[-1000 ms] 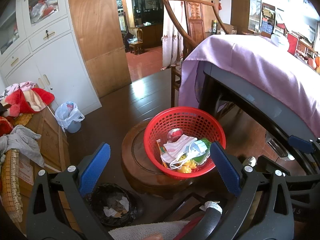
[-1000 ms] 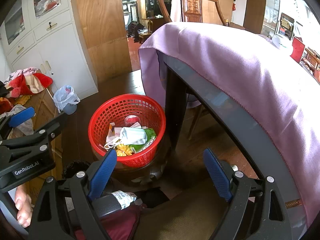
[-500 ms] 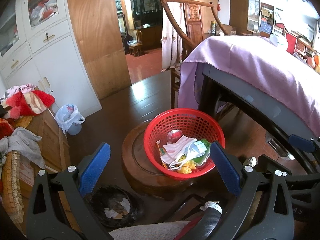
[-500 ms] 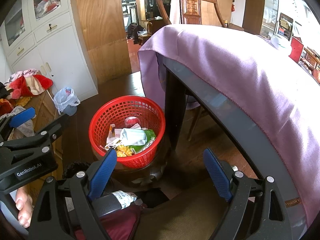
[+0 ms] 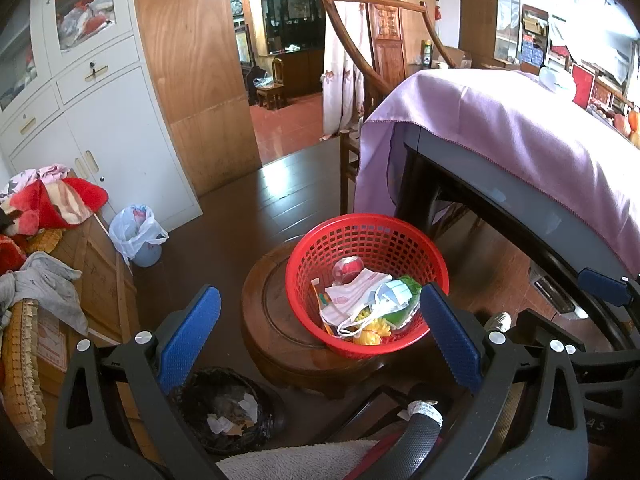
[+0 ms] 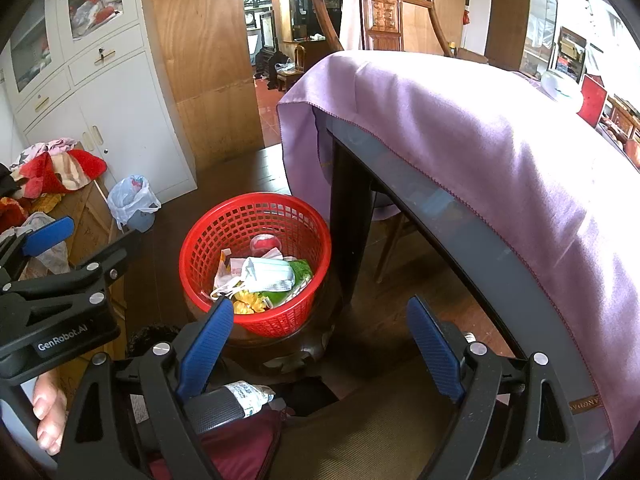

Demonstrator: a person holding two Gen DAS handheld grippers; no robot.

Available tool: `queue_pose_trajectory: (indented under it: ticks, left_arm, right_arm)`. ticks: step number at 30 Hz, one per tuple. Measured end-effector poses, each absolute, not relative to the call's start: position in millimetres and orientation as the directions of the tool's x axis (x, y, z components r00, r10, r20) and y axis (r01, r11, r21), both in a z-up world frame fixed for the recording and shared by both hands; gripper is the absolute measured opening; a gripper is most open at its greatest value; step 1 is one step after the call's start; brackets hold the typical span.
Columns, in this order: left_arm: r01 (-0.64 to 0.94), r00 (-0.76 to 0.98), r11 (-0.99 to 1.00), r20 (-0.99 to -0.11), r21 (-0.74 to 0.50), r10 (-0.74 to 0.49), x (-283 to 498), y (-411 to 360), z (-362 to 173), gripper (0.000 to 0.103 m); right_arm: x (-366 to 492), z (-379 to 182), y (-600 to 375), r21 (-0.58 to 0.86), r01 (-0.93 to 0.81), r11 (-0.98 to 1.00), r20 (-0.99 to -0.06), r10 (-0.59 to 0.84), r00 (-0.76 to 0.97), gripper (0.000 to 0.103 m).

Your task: Collect trash

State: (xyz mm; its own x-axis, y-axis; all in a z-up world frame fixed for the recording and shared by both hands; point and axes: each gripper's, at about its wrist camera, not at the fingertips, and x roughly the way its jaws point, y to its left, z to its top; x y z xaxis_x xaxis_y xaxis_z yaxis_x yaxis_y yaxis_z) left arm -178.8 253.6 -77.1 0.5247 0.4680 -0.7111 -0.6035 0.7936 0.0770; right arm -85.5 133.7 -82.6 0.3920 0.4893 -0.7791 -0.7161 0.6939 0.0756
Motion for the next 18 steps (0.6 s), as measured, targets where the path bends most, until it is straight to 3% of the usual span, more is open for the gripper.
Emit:
queue_pose_trajectory:
  ticks: [18]
  left_arm:
    - [-0.604, 0.524, 0.793, -0.712, 0.077, 0.468, -178.8, 253.8, -77.6, 0.096]
  right_arm:
    - [-85.6, -81.3, 133.9, 0.075, -0.719, 0.691, -0.779, 0.491, 0.391, 0.087]
